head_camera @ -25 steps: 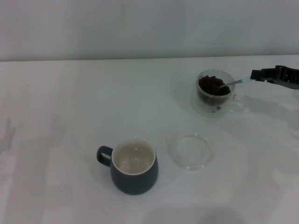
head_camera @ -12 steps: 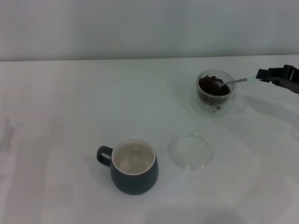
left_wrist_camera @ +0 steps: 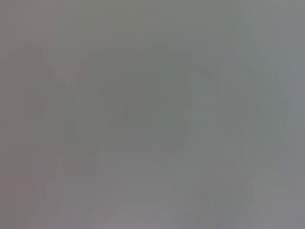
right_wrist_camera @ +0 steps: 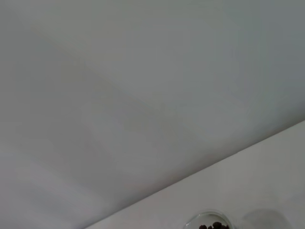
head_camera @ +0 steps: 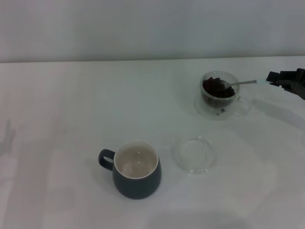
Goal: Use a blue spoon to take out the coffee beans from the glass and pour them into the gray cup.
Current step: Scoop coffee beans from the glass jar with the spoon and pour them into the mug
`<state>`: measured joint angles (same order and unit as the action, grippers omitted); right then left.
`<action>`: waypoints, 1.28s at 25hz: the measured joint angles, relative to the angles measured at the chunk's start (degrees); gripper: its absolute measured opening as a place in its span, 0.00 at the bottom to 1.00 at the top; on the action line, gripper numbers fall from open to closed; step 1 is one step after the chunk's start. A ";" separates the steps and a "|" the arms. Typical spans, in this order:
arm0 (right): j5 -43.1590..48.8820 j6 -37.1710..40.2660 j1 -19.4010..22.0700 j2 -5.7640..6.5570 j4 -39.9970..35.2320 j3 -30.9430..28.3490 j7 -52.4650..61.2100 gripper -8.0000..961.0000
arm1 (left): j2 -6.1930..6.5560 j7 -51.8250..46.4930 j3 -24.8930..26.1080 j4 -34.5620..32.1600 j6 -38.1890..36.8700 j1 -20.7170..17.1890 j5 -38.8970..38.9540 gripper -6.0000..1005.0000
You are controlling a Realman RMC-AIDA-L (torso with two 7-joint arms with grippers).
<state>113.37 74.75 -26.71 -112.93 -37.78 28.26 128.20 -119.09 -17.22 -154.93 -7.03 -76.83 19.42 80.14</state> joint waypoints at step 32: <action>-9.88 15.80 1.25 0.61 7.43 1.16 -1.64 0.19 | -0.09 0.18 -0.20 -0.01 0.19 0.71 -0.07 0.83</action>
<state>103.49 90.55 -25.46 -112.32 -30.36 29.42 126.56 -119.18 -17.05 -155.13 -7.03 -76.64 20.14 80.07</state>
